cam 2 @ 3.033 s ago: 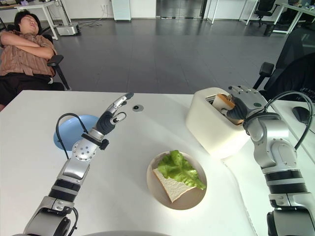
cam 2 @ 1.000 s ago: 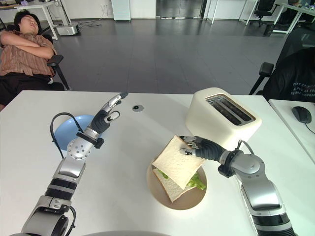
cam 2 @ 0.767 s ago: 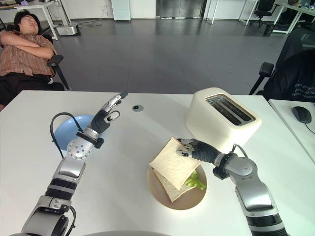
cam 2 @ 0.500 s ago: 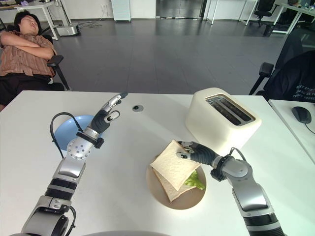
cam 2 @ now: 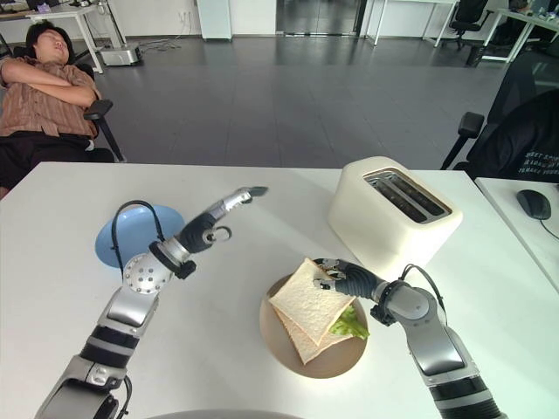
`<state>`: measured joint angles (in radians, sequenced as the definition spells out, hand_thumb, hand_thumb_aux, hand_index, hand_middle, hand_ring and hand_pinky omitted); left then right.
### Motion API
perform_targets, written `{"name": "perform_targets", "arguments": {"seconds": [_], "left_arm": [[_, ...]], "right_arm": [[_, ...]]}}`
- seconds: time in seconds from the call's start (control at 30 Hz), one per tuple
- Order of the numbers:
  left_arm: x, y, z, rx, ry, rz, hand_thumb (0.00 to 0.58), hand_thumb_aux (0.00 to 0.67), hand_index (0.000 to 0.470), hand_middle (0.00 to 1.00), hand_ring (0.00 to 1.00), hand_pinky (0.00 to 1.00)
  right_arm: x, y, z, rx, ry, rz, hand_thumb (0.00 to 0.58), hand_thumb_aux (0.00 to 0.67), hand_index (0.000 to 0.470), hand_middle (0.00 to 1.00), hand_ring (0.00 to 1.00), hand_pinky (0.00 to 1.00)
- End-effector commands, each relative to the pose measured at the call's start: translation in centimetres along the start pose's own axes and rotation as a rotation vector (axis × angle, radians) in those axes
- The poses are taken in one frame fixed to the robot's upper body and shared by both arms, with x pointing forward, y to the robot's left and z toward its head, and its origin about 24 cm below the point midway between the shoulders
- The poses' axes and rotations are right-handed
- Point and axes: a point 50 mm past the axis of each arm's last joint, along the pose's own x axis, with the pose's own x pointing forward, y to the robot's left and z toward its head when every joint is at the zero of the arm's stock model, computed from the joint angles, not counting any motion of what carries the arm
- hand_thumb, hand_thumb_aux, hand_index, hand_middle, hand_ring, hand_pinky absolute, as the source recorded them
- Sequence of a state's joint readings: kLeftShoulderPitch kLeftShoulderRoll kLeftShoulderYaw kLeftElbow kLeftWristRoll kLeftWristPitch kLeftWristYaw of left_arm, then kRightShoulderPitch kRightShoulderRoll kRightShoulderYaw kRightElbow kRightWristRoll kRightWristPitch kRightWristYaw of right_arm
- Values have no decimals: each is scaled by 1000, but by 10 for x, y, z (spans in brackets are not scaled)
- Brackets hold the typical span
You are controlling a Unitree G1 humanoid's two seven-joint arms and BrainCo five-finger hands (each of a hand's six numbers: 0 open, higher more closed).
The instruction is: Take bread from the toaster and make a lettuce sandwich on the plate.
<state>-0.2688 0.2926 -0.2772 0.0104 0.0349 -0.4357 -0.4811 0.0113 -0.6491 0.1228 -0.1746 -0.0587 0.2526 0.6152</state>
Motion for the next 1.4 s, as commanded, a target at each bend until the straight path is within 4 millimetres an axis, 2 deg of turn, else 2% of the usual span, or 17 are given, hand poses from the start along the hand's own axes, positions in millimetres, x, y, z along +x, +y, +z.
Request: {"name": "perform_targets", "arguments": {"seconds": [0.03, 0.23, 0.33, 0.4, 0.63, 0.67, 0.7, 0.73, 0.87, 1.07, 1.27, 1.4], "left_arm": [[-5, -47, 1, -88, -36, -260, 0, 0, 0, 0, 0, 0], [-5, -76, -15, -27, -1, -371, 0, 0, 0, 0, 0, 0], [-7, -86, -34, 178, 72, -423, 0, 0, 0, 0, 0, 0], [-14, -97, -48, 336, 112, -537, 0, 0, 0, 0, 0, 0], [-51, -144, -68, 514, 108, -985, 0, 0, 0, 0, 0, 0], [-53, -146, -68, 535, 109, -1016, 0, 0, 0, 0, 0, 0], [-53, -147, -69, 557, 106, -1038, 0, 0, 0, 0, 0, 0], [-53, -147, -69, 577, 103, -1057, 0, 0, 0, 0, 0, 0], [-53, -149, -69, 624, 82, -1101, 0, 0, 0, 0, 0, 0], [-53, -150, -71, 641, 105, -1122, 0, 0, 0, 0, 0, 0], [-56, -145, -74, 661, 155, -1134, 0, 0, 0, 0, 0, 0], [-56, -130, -79, 703, 211, -1113, 0, 0, 0, 0, 0, 0]], "right_arm": [[1, 6, -8, 0, 49, 28, 580, 670, 470, 0, 0, 0], [0, 9, -9, 9, 48, 38, 580, 670, 470, 0, 0, 0], [1, 12, -6, 22, 35, 56, 580, 670, 470, 0, 0, 0], [0, 12, -6, 29, 31, 58, 580, 670, 470, 0, 0, 0], [-1, 9, 1, 34, 6, 47, 580, 670, 470, 0, 0, 0], [-1, 7, 3, 26, -4, 35, 578, 631, 442, 0, 0, 0], [-1, 4, 7, 18, -19, 15, 371, 268, 188, 0, 0, 0], [-1, -1, 11, 9, -37, -9, 0, 0, 0, 0, 0, 0], [-6, -29, 35, 0, -160, -186, 0, 0, 0, 0, 0, 0], [-33, -80, 90, 51, -555, -613, 0, 0, 0, 0, 0, 0], [-43, -89, 100, 77, -666, -720, 0, 0, 0, 0, 0, 0], [-43, -89, 97, 86, -657, -715, 0, 0, 0, 0, 0, 0]]}}
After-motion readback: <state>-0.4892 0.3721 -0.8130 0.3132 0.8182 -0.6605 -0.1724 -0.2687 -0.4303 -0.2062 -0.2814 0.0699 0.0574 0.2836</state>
